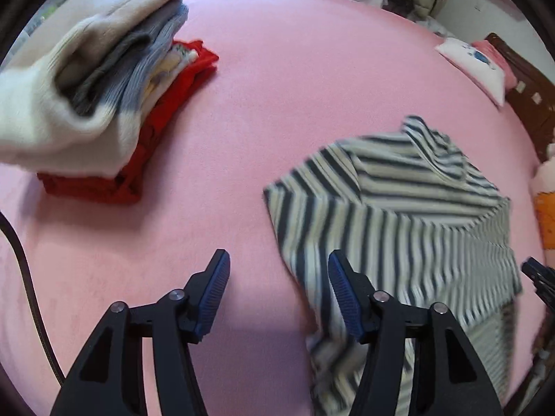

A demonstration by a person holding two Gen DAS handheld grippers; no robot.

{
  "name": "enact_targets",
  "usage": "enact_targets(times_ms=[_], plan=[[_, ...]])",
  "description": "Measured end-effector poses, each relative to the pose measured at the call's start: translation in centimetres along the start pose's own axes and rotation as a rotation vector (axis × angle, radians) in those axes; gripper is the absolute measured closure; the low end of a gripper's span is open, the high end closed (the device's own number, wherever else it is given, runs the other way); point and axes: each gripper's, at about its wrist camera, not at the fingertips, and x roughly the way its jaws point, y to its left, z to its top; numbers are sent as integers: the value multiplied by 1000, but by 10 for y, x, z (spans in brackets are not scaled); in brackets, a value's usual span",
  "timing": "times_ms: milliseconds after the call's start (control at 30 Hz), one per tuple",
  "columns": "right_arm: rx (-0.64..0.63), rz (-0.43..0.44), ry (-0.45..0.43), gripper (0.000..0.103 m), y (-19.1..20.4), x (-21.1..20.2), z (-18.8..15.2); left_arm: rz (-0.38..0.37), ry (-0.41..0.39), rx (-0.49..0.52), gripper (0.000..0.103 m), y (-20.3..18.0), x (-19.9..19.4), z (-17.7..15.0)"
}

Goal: Fold small clothes

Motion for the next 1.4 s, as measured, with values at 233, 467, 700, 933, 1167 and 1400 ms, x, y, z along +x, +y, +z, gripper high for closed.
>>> enact_targets(times_ms=[233,467,700,933,1167,1400], plan=[[21,55,38,63,-11,-17,-28,-124,120,48,54,0,15,-47],[64,118,97,63,-18,-3,-45,-230,106,18,78,-2,25,-54],[70,160,99,82,-13,11,-48,-202,89,29,96,-10,18,-59],[58,115,56,88,-10,2,-49,-90,94,-114,103,1,5,-80],[32,71,78,88,-8,4,-57,-22,125,-250,103,22,6,-112],[29,84,69,88,-8,0,-56,41,30,20,95,-9,-4,-90]])
